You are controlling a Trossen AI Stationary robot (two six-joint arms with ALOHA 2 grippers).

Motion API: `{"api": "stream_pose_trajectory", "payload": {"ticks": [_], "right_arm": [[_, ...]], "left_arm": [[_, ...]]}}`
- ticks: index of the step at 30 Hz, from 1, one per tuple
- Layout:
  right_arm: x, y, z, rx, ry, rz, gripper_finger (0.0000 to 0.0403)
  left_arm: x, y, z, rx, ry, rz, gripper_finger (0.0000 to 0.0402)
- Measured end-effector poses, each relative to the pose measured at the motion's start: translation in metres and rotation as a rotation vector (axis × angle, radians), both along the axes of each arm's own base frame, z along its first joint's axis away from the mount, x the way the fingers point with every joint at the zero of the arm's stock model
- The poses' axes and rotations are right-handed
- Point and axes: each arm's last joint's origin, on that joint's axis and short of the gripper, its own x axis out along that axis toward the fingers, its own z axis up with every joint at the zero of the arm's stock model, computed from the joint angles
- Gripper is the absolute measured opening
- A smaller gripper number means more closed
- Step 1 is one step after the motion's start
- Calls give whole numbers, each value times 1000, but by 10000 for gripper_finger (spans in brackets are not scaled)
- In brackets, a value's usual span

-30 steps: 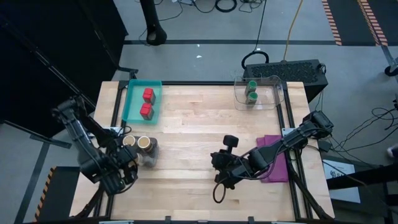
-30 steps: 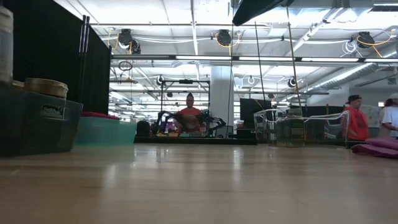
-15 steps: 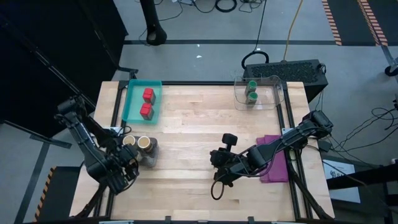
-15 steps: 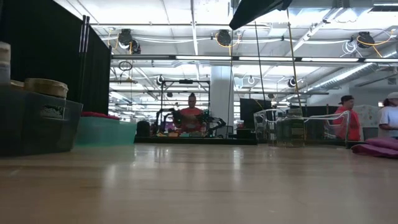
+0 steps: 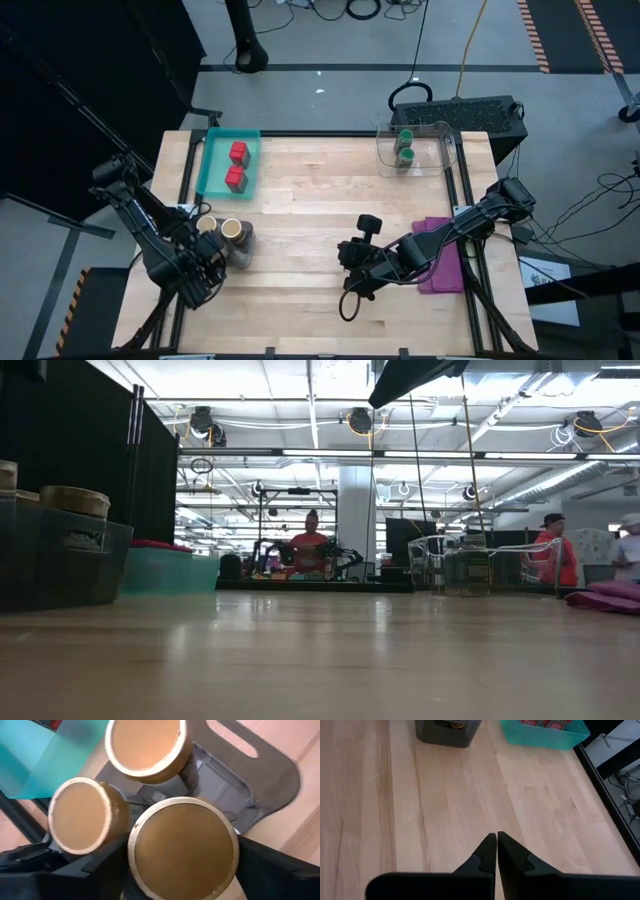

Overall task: Sort spices by type
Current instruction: Put the gold seasoning bottle into the black bin, then adjust the black bin

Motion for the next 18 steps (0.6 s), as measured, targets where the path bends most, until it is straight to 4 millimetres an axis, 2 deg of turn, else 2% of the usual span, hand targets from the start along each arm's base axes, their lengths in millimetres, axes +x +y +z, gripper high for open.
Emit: {"api": "stream_pose_trajectory", "payload": {"ticks": [4,10,14,18], "right_arm": [[0,0,0,0,0,0,0],[0,0,0,-1,0,0,0],[0,0,0,-6,0,0,0],[0,0,0,-9,1,2,0]], "left_arm": [[0,0,0,5,3,0,350],[0,-1,3,-12,8,2,360],[3,-7,16,-82,44,-31,362],[8,-15,36,-150,8,-90,362]]}}
